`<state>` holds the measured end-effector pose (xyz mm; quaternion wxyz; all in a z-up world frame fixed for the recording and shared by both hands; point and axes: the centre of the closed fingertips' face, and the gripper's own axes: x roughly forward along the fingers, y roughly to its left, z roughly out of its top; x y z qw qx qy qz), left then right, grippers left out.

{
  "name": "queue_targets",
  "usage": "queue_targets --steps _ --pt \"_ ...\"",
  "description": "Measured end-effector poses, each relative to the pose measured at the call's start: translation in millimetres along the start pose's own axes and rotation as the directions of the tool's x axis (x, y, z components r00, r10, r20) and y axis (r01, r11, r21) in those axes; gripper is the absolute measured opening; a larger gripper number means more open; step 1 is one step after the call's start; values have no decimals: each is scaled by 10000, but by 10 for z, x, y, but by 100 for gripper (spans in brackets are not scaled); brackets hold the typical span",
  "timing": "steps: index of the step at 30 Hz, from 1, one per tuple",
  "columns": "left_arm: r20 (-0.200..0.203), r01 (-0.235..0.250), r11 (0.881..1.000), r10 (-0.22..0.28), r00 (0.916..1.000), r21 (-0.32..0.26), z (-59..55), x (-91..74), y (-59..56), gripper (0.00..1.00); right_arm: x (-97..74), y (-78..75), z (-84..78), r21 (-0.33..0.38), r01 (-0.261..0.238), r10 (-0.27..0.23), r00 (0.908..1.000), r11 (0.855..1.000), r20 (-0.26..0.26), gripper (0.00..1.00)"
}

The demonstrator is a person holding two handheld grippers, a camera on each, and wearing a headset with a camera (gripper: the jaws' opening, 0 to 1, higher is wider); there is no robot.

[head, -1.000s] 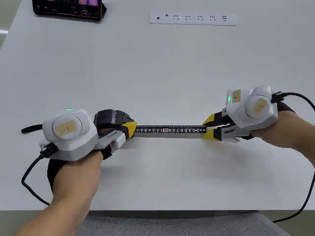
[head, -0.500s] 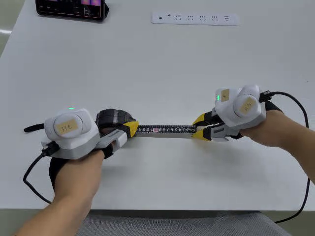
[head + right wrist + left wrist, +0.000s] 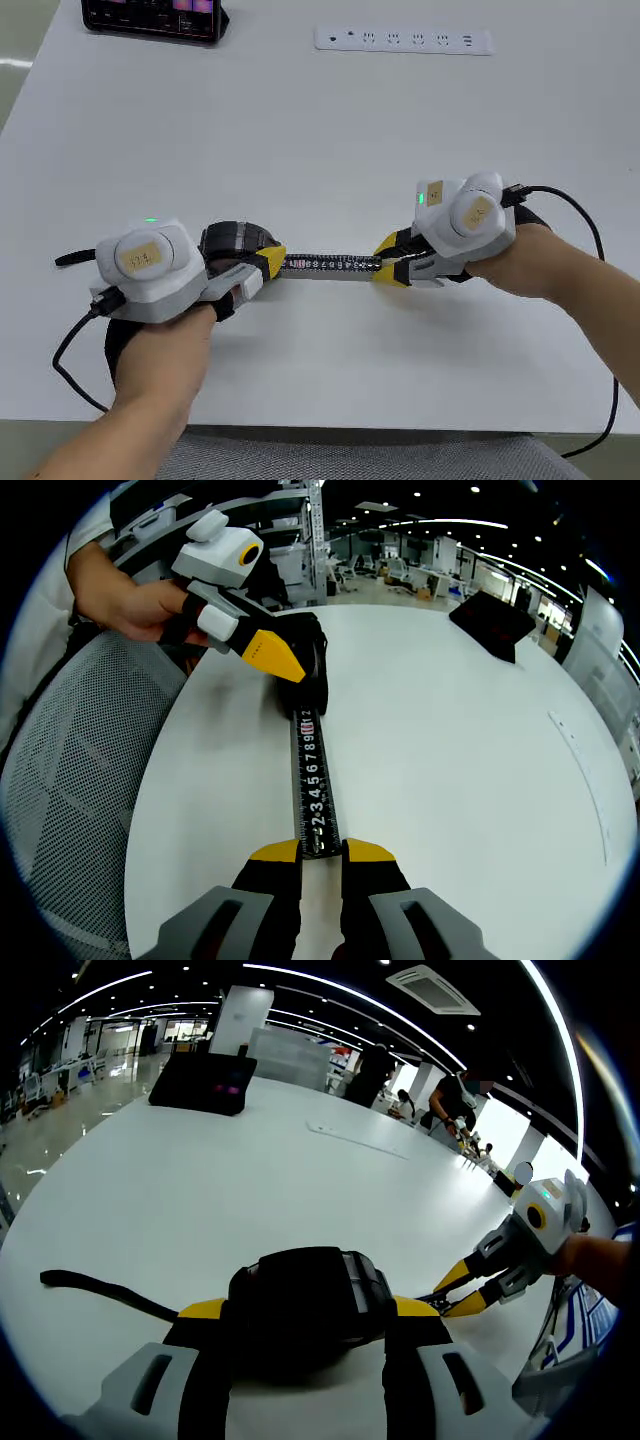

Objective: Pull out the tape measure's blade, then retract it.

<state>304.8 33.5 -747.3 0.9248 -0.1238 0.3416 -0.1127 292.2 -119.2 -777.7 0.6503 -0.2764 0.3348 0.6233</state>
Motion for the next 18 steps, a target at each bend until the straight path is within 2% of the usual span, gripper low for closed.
queue_targets --steps 11,18 --pt "18 29 10000 -29 10000 -59 4 0 7 56 111 15 144 -77 -160 162 9997 9998 202 11" --pt "37 79 9999 -79 10000 -62 6 -1 7 57 233 39 293 -108 -329 334 9985 9994 444 11"
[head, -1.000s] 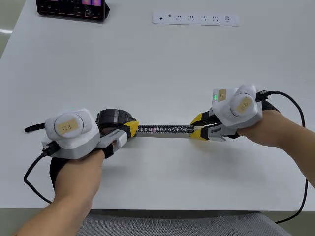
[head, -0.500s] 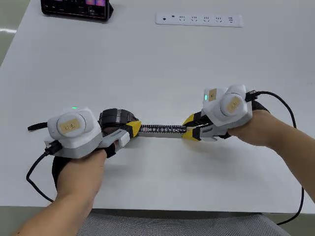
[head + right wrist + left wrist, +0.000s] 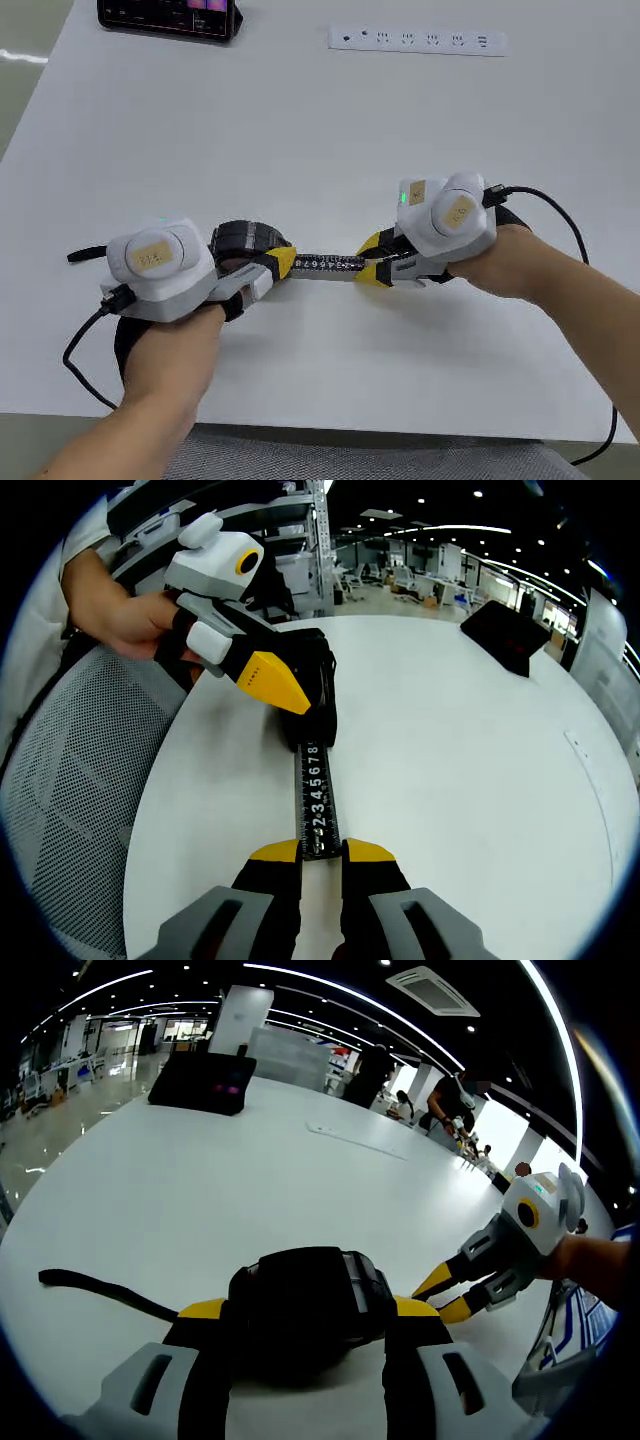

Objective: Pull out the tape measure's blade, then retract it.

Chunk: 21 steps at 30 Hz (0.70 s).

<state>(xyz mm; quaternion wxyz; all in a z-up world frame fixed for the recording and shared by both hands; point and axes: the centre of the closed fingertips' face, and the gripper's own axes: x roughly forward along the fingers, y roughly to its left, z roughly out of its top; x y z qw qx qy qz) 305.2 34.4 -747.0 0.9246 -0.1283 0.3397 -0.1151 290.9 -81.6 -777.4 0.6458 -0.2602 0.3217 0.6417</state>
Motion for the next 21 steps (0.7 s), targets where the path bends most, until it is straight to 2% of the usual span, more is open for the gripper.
queue_targets --steps 12,21 --pt "32 21 10000 -21 10000 -25 3 7 13 57 141 8 149 -152 -192 194 9996 9997 183 11" --pt "39 56 10000 -56 10000 -49 4 1 13 57 276 28 314 -96 -335 339 9981 9994 519 11"
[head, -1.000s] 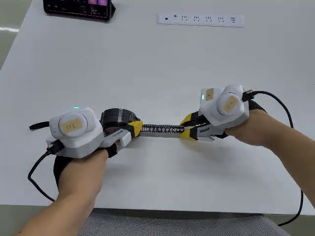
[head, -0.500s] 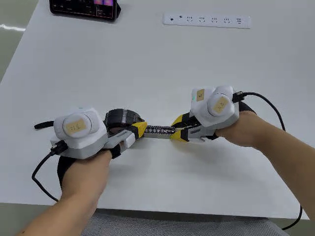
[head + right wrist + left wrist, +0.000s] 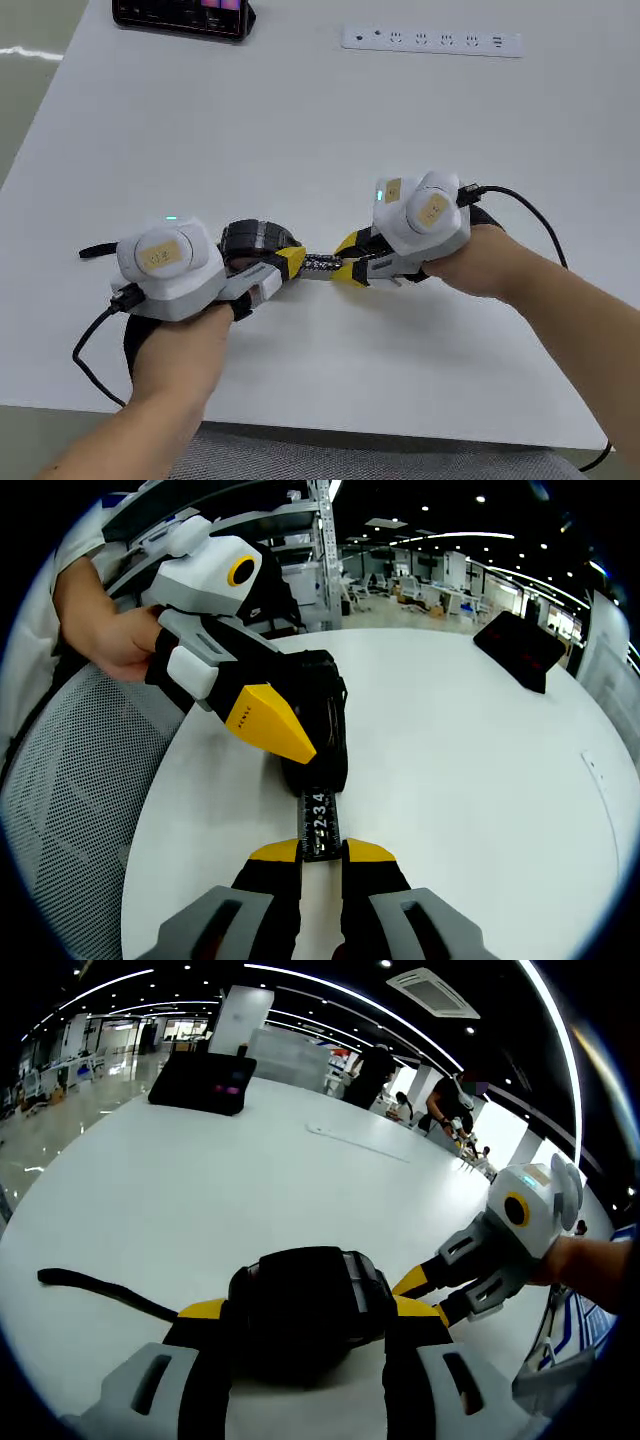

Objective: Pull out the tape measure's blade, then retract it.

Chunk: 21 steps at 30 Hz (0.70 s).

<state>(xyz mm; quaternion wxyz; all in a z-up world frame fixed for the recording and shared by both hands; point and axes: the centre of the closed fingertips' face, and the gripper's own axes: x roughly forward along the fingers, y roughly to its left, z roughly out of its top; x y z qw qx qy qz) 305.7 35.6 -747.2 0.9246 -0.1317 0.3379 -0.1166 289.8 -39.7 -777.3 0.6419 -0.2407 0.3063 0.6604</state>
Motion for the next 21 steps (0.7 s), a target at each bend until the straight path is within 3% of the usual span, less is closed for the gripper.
queue_targets --steps 21 --pt "11 2 10000 -2 10000 -57 5 0 -11 57 167 16 164 24 -179 178 9988 9998 451 11"
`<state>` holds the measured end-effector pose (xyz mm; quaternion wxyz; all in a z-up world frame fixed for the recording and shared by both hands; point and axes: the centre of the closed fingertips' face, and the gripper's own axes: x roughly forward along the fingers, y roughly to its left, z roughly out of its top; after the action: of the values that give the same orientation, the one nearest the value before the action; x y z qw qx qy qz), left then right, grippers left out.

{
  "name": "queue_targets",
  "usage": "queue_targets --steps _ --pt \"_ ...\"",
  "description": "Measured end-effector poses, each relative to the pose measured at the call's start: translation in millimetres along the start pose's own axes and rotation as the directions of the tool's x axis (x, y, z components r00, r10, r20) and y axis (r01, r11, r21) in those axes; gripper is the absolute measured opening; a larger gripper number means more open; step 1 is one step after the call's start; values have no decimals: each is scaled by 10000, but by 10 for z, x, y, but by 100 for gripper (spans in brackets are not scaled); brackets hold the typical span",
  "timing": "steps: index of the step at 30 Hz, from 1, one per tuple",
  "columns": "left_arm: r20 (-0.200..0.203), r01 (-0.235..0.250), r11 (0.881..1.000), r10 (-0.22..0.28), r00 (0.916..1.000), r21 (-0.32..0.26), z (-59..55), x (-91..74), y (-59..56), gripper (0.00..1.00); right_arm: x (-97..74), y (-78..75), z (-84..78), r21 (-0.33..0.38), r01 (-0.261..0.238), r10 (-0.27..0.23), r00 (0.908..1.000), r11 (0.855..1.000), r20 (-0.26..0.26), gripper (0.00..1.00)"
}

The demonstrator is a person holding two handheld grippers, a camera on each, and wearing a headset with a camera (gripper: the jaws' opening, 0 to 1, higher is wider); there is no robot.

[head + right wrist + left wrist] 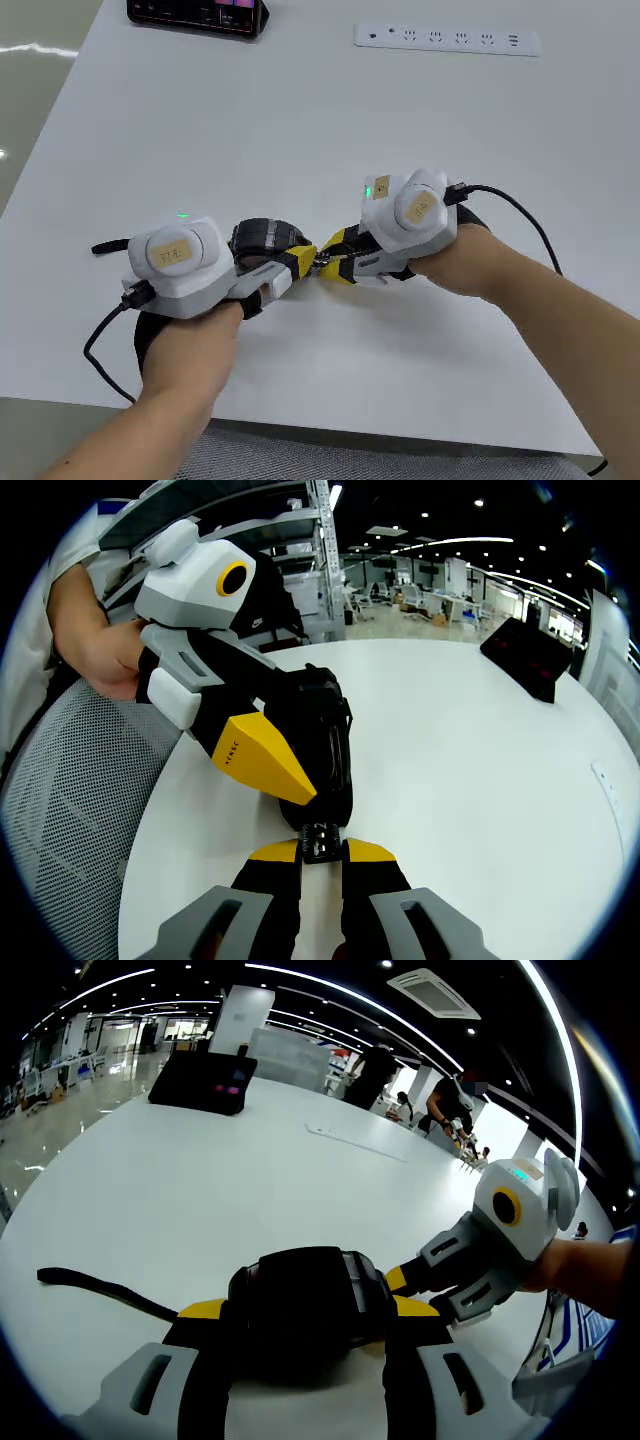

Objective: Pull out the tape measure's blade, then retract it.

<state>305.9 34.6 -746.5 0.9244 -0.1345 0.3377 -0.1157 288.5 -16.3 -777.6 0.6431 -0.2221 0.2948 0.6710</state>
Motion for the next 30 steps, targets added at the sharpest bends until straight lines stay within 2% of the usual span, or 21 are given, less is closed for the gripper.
queue_targets --steps 8,24,30 --pt "11 16 10000 -16 10000 -1 -1 2 2 57 55 3 44 -44 -12 12 9999 10000 103 12" --pt "-15 69 10000 -69 10000 16 -1 -4 -9 59 48 16 35 -33 50 -50 10000 10000 41 13" --pt "-19 179 9993 -178 9998 313 -6 0 -15 60 35 11 46 -95 97 -96 9999 9999 49 16"
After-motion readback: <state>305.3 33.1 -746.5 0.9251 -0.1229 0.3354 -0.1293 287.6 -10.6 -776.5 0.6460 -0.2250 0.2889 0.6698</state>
